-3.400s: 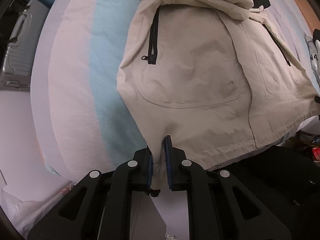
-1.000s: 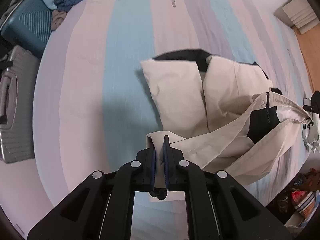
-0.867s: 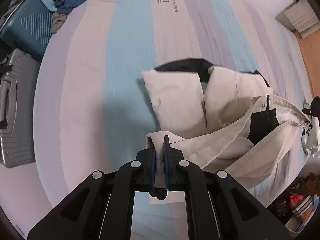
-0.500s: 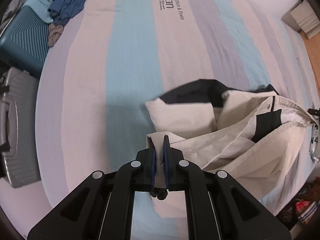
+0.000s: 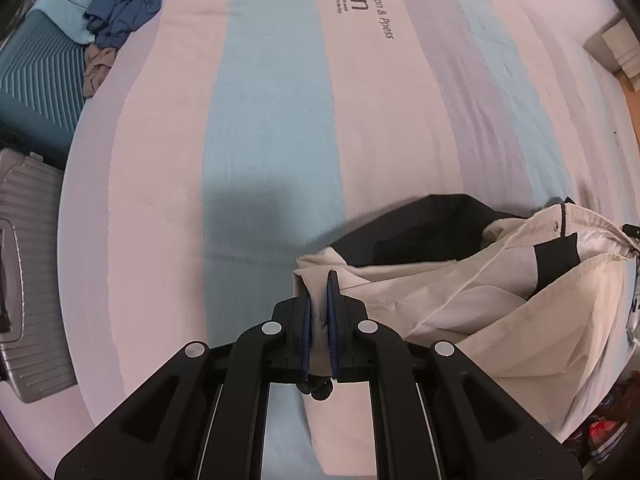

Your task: Fold large clothes

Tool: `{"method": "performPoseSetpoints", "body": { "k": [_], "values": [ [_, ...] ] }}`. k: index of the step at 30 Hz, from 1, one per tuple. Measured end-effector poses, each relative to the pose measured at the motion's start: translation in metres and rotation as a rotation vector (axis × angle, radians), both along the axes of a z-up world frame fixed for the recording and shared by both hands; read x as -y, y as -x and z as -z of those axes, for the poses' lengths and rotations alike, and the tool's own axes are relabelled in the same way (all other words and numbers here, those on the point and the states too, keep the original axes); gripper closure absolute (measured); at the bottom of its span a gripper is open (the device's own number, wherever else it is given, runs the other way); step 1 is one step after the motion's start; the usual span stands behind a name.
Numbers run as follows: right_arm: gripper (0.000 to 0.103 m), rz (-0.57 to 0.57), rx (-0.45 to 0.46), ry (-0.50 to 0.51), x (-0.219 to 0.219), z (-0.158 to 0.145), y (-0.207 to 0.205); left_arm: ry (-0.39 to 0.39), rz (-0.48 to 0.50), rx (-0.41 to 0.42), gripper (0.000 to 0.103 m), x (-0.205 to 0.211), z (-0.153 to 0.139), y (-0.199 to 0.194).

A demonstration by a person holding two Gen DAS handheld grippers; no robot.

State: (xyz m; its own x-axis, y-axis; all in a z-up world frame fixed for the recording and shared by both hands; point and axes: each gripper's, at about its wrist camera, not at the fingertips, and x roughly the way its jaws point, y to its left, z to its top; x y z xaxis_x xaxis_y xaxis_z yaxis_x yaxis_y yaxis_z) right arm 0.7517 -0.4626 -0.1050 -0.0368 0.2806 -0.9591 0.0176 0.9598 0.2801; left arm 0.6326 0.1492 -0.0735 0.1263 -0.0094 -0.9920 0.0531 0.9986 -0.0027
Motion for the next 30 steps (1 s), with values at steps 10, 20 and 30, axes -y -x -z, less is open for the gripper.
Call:
{"method": "performPoseSetpoints", "body": {
  "k": [10,20,30],
  "values": [
    [0.100,-0.015,-0.034,0.016,-0.008,0.042,-0.030,-0.016,0.010,-0.027,0.098,-0.001,0.047,-0.033],
    [0.100,-0.030,-0.006,0.028,-0.015,0.072,-0.038,-0.022,0.033,0.002,0.097,0.002,0.080,-0.039],
    [0.098,-0.067,-0.003,0.059,-0.025,0.087,-0.038,-0.033,0.005,0.060,0.093,0.008,0.089,-0.027]
  ]
}}
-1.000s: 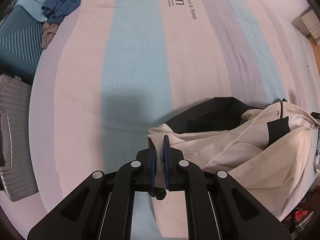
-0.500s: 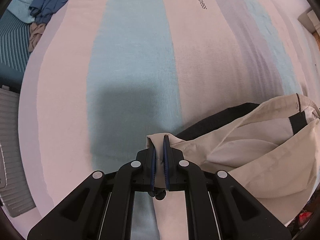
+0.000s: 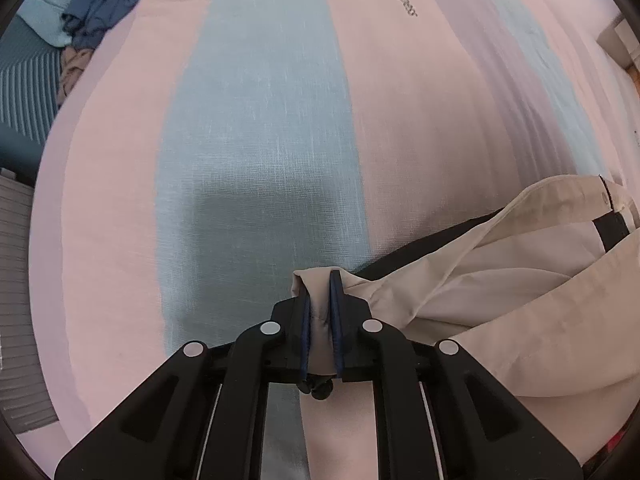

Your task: Fold large clothes

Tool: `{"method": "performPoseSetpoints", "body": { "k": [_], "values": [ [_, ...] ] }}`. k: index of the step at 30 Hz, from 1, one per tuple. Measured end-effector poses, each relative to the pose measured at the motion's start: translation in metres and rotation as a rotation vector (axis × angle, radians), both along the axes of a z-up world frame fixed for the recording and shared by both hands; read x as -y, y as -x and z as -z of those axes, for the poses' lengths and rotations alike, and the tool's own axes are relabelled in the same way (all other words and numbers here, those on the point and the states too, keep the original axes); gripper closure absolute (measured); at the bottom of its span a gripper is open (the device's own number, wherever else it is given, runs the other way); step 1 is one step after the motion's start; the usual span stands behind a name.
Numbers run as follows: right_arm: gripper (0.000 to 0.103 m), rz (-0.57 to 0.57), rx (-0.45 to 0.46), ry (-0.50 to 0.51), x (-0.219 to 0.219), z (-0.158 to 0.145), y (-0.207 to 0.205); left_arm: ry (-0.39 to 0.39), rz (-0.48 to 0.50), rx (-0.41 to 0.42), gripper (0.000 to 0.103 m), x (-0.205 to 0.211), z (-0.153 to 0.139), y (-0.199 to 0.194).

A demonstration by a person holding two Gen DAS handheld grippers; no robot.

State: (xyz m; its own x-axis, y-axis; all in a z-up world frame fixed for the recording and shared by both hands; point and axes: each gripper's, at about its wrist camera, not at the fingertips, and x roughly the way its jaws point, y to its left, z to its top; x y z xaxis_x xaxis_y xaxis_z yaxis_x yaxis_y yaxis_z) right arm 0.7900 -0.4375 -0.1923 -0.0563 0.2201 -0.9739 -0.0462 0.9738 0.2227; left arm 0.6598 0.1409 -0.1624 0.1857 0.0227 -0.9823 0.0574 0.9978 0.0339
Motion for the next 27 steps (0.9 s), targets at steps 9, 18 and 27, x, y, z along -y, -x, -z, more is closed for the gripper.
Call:
{"method": "performPoseSetpoints", "body": {
  "k": [9,18,27],
  "values": [
    [0.049,-0.031,0.121,-0.013,-0.010,-0.026,0.008,-0.052,-0.092,0.165,0.006,-0.003,-0.034,0.018],
    [0.021,-0.030,0.326,-0.050,-0.015,-0.089,0.013,-0.017,0.069,0.217,0.006,0.046,-0.075,0.036],
    [0.019,-0.195,0.228,-0.076,-0.079,-0.082,0.066,0.073,0.150,0.120,0.006,0.103,-0.064,0.041]
  ]
}}
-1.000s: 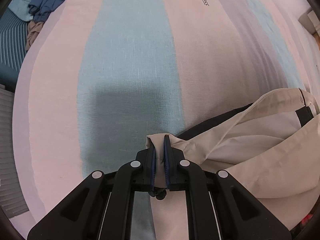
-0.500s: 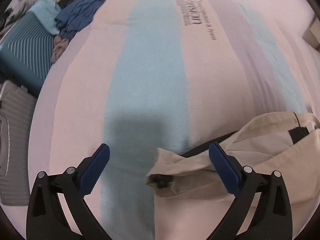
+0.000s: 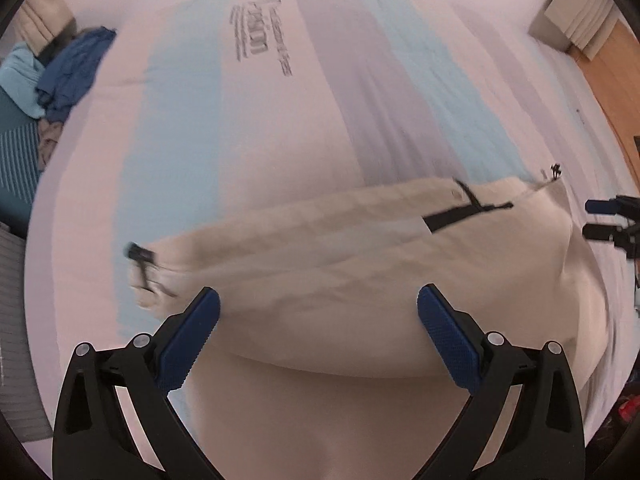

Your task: Fold large clothes

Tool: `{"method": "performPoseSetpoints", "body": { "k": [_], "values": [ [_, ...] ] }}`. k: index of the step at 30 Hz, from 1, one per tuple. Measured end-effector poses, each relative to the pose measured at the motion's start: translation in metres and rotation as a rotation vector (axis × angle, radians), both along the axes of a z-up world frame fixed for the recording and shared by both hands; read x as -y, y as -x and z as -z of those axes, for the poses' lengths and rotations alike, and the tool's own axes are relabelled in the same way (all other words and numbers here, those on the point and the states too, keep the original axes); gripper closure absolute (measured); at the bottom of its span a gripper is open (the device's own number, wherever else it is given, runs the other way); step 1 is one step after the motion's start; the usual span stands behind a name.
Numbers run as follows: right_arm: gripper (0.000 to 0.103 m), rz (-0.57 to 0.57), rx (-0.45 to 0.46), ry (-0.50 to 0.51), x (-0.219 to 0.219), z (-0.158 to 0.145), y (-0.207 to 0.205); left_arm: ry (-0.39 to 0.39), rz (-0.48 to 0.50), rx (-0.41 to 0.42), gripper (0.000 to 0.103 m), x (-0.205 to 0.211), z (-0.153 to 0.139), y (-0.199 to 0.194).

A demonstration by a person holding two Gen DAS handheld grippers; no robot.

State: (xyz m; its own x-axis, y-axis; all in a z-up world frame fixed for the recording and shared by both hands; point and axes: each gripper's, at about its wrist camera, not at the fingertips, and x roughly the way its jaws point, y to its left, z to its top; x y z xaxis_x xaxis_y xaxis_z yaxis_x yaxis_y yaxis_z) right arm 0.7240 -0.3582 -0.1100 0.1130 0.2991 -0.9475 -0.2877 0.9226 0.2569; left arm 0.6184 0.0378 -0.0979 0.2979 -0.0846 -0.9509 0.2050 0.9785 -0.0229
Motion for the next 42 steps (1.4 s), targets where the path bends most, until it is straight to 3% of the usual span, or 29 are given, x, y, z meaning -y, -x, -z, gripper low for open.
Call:
{"method": "performPoseSetpoints", "body": {
  "k": [9,14,19,26,31,35,39,42],
  "values": [
    [0.019,0.034,-0.032,0.010,-0.032,0.032,-0.004,0.055,-0.054,-0.038,0.006,0.022,0.002,0.017],
    [0.019,0.078,-0.063,0.032,-0.034,0.051,-0.020,0.053,-0.045,-0.089,0.006,0.032,0.038,0.001],
    [0.009,0.107,-0.088,0.051,-0.032,0.068,-0.033,0.059,-0.048,-0.124,0.005,0.032,0.064,-0.022],
    [0.007,0.133,-0.093,0.065,-0.032,0.080,-0.037,0.038,-0.032,-0.124,0.005,0.033,0.076,-0.029],
    [0.007,0.223,-0.036,0.033,-0.026,0.047,-0.024,0.067,-0.101,-0.082,0.006,0.032,0.045,-0.017],
    [0.007,0.218,0.075,-0.015,-0.033,0.005,0.013,0.095,-0.068,-0.008,0.006,0.044,0.011,0.012],
    [0.007,0.183,0.119,-0.003,-0.048,-0.007,0.043,0.102,-0.035,0.018,0.006,0.059,0.001,0.038],
    [0.007,0.175,0.098,0.006,-0.061,0.003,0.064,0.102,-0.031,0.008,0.006,0.060,0.006,0.052]
  ]
}}
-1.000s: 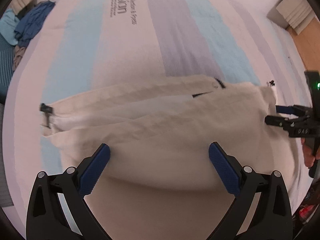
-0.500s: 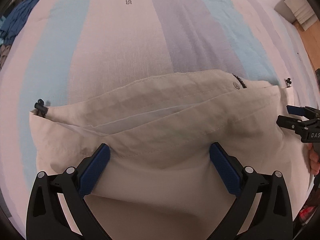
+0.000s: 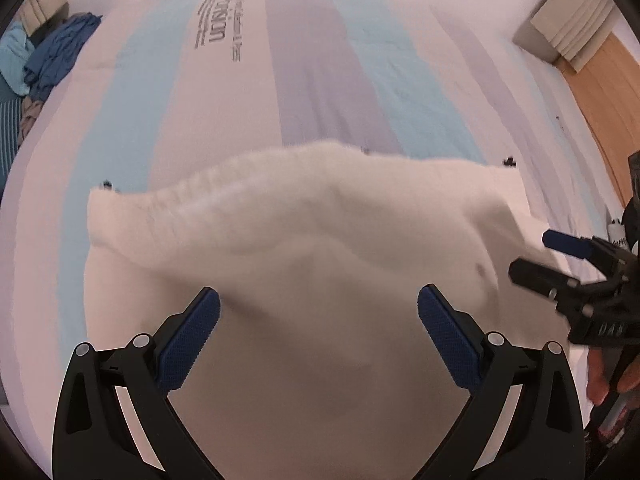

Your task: Fold large clothes

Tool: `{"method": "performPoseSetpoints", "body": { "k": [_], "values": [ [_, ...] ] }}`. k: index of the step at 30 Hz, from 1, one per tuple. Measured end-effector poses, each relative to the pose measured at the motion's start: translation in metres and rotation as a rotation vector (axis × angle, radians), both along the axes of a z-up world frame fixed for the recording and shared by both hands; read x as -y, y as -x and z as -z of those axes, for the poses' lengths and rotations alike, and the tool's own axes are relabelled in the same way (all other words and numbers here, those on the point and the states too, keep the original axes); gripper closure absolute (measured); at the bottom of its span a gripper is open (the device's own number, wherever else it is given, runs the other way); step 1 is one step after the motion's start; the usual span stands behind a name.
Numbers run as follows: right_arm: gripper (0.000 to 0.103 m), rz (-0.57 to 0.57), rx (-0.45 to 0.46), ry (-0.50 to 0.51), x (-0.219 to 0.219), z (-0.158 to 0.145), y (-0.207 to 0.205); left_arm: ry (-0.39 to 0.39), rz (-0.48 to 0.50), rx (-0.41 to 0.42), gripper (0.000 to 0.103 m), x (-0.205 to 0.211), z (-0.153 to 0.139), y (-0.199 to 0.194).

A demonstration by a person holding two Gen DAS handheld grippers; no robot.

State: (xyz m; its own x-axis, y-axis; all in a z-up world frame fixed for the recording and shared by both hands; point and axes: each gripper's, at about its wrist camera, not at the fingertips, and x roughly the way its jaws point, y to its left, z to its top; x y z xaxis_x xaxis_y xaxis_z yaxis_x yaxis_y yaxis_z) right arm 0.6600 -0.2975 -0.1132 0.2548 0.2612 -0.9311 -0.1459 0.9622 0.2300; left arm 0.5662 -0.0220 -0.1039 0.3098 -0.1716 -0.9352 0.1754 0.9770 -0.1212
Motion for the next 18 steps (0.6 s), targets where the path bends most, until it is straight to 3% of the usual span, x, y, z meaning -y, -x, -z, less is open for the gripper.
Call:
{"method": "performPoseSetpoints", "body": {
  "k": [4,18],
  "values": [
    [0.007,-0.004,-0.025,0.039,-0.006,0.026,0.012,-0.034,0.010,-0.028,0.006,0.001,0.024,0.008],
    [0.007,-0.043,0.048,0.100,-0.009,0.070,0.030,-0.111,0.057,0.075,0.005,0.000,0.063,0.036]
  ]
}}
